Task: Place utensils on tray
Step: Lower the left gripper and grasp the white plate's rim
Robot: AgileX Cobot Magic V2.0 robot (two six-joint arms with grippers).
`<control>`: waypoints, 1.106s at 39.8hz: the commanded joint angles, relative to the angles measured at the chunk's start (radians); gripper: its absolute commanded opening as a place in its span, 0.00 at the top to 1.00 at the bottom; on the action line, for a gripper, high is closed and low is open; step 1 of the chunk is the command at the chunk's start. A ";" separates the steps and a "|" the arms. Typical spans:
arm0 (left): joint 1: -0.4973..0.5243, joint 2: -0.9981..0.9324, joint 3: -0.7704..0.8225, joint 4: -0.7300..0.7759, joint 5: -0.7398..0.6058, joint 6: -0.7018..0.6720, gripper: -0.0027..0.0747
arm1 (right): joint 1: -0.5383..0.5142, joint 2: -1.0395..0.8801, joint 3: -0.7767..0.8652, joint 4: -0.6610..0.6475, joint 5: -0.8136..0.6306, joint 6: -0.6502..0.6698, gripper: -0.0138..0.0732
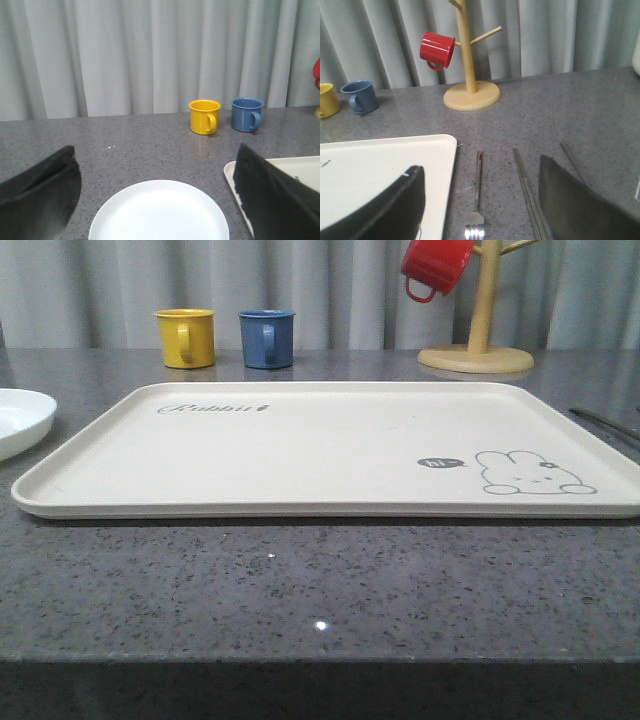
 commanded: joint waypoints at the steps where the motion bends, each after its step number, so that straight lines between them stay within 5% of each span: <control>1: 0.001 0.015 -0.039 -0.002 -0.075 -0.003 0.17 | -0.007 0.018 -0.033 -0.010 -0.072 -0.005 0.22; 10: 0.001 0.147 -0.094 -0.002 -0.017 -0.002 0.17 | -0.007 0.018 -0.033 -0.010 -0.072 -0.005 0.22; 17: -0.005 0.397 -0.275 -0.002 0.195 0.041 0.17 | -0.007 0.018 -0.033 -0.010 -0.072 -0.005 0.22; 36: -0.220 1.051 -0.707 0.065 0.799 0.160 0.17 | -0.007 0.018 -0.033 -0.010 -0.072 -0.005 0.22; 44: -0.220 1.189 -0.764 0.110 0.910 0.160 0.41 | -0.007 0.018 -0.033 -0.010 -0.072 -0.005 0.22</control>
